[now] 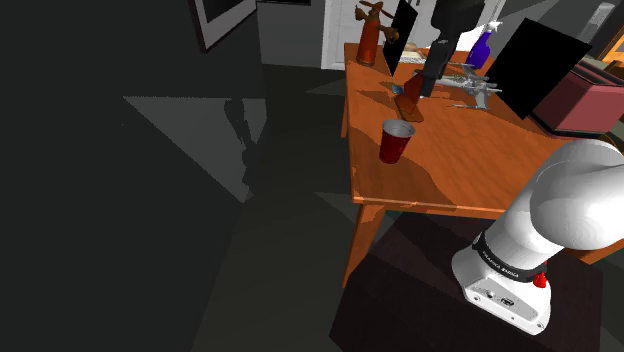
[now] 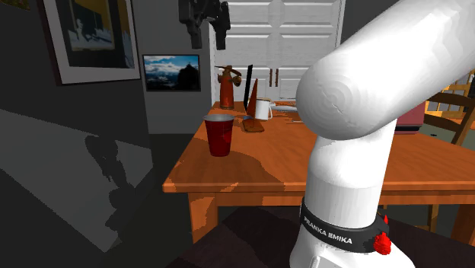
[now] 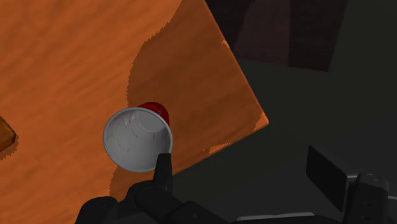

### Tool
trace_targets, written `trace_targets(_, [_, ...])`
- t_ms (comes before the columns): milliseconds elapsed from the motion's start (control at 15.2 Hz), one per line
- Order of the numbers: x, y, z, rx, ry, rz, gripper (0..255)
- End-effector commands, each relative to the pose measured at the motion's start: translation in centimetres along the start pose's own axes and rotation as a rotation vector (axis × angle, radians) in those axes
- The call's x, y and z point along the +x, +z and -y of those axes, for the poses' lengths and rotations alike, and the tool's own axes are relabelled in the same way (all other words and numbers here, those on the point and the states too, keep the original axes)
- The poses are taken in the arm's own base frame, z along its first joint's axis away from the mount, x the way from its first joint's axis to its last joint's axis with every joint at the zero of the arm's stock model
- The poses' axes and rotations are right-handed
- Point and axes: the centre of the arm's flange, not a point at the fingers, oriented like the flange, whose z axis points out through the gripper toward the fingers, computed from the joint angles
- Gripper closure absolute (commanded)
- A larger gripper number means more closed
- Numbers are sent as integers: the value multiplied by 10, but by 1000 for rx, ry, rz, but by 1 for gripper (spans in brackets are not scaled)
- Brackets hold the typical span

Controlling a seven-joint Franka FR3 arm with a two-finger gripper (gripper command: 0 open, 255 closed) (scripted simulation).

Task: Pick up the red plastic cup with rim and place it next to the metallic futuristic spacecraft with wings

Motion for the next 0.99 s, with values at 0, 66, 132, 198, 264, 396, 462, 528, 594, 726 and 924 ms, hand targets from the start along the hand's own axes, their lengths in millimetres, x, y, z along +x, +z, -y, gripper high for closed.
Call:
trace_targets(0, [0,0,0,0,0,0,0])
trace_targets(66, [4,12,-4,-1,-6,-1,0])
trace_targets(132, [8,24,-8,-1,-12,-1,0])
trace_targets(198, [11,36,-13,-2,-18,-2,0])
trace_targets(264, [15,47,-17,-2,-24,-3,0])
trace_targets(396, [23,71,-25,-3,-36,-4,0])
trace_targets(462, [27,83,-29,-4,-42,-5,0])
trace_targets(528, [31,95,-33,-4,-48,-6,0])
trace_targets(594, [35,107,-37,-5,-54,-6,0])
trace_targets(726, [43,130,-45,-6,-66,-8,0])
trace_targets(924, [56,166,-57,-7,-83,-10,0])
